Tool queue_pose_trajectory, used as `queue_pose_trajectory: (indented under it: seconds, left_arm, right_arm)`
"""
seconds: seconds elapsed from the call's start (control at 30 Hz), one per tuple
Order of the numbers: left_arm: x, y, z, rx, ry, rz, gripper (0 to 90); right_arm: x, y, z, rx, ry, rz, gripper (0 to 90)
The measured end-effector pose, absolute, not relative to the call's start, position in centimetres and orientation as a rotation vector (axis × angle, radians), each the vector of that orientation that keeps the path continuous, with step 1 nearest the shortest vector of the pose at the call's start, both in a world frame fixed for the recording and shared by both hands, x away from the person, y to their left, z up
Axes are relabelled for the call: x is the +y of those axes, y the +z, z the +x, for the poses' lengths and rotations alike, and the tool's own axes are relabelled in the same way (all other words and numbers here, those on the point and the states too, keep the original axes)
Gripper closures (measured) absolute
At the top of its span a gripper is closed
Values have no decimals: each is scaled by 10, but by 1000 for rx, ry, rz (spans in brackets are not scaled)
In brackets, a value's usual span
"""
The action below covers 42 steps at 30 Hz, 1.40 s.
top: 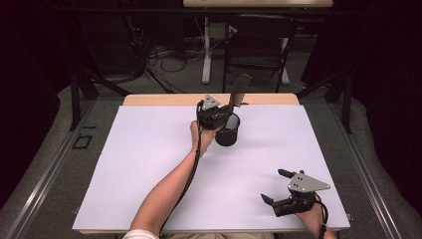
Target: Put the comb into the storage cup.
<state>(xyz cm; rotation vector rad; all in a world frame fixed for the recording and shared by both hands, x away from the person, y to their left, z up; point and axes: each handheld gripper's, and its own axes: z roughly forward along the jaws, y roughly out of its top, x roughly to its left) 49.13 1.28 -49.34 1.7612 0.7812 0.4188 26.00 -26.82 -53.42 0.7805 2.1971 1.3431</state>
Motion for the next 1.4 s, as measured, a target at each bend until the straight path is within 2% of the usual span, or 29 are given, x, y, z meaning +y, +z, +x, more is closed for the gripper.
queue_pose_trajectory:
  seconds: [1.4]
  left_arm:
    - [12, -504, 490, 790, 402, 1810, 723]
  right_arm:
    - [-268, -534, 260, 2199, 1342, 783, 3]
